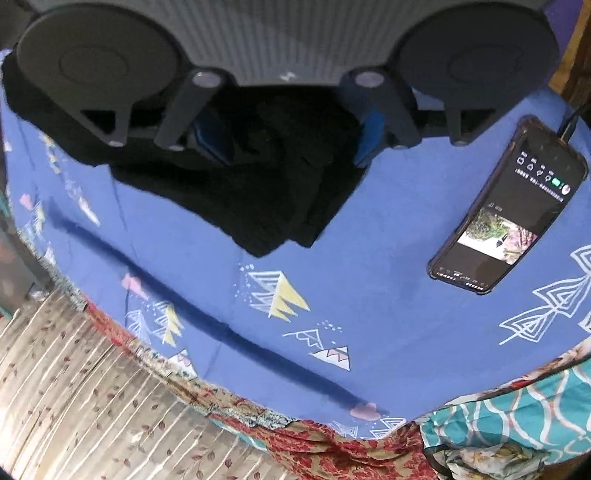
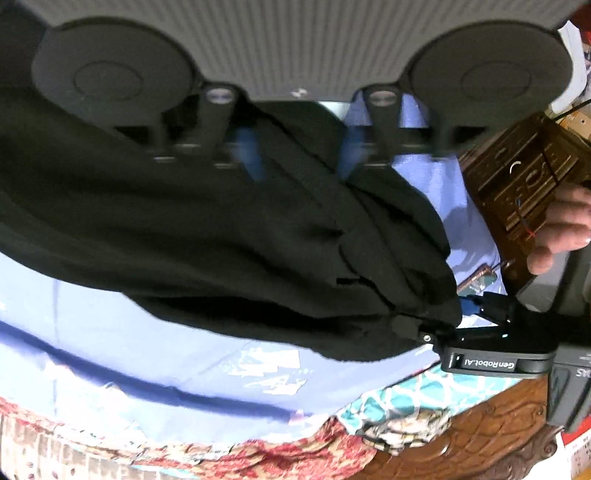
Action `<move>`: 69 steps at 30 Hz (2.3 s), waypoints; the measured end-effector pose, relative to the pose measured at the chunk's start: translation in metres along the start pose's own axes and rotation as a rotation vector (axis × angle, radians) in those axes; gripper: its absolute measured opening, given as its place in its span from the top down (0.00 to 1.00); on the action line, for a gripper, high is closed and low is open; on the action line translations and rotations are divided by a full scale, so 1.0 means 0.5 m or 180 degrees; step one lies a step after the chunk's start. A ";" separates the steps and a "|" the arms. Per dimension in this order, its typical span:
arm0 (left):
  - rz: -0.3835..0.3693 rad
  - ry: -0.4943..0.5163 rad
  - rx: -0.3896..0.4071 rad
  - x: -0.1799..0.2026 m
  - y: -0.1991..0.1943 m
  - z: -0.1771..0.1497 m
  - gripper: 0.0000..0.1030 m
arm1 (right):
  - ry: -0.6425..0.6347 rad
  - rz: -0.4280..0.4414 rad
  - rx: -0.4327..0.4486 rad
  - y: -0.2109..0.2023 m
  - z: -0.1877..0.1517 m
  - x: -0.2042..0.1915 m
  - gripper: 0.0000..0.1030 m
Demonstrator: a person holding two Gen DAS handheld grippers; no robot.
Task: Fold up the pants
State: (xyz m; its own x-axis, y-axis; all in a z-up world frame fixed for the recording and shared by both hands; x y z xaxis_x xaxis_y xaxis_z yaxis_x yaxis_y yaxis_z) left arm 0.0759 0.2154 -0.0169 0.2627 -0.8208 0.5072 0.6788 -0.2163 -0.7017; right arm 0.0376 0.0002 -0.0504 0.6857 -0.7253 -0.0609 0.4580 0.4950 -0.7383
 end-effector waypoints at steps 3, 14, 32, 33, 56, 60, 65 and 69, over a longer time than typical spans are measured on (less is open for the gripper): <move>0.0083 0.0020 -0.0029 -0.001 0.003 -0.019 0.30 | 0.0042 0.0329 0.0046 -0.032 0.013 -0.020 0.96; 0.0246 0.0227 0.0009 -0.003 -0.011 -0.081 0.29 | 0.0098 0.0685 -0.0147 -0.057 -0.051 -0.061 0.92; -0.0378 0.0683 0.0515 0.181 -0.063 0.041 0.30 | 0.1415 -0.0410 0.0208 -0.105 -0.083 0.190 0.92; -0.0409 0.0729 0.0412 0.196 -0.036 0.030 0.31 | 0.1428 -0.0380 0.0092 -0.092 -0.097 0.181 0.92; 0.0252 0.0819 0.0374 0.150 0.168 -0.038 0.50 | 0.1973 -0.0430 -0.0741 0.027 -0.003 0.441 0.60; 0.0180 0.0621 0.0332 0.147 0.159 -0.028 0.47 | 0.1845 -0.0036 -0.0685 0.012 0.010 0.383 0.80; 0.0103 0.0394 0.0292 0.154 0.158 -0.016 0.37 | 0.1610 -0.0271 -0.0202 -0.006 0.044 0.380 0.91; 0.0219 0.0522 0.0328 0.153 0.173 -0.026 0.39 | 0.1932 -0.0466 0.0240 0.001 0.052 0.424 0.92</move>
State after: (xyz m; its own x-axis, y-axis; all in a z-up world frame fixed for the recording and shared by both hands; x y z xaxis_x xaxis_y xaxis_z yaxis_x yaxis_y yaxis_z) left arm 0.1459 0.1270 -0.0451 0.2015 -0.9087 0.3656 0.7320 -0.1083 -0.6726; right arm 0.1982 -0.1408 -0.0463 0.1797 -0.9196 -0.3494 0.5768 0.3862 -0.7198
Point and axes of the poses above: each gripper's, at about its wrist camera, not at the fingertips, and y roughly the way its jaws point, x to its right, z to its top, the point moved 8 cm from there along y, roughly the way its jaws point, and after that the axes turned 13 degrees about -y, right-handed, at the moved point
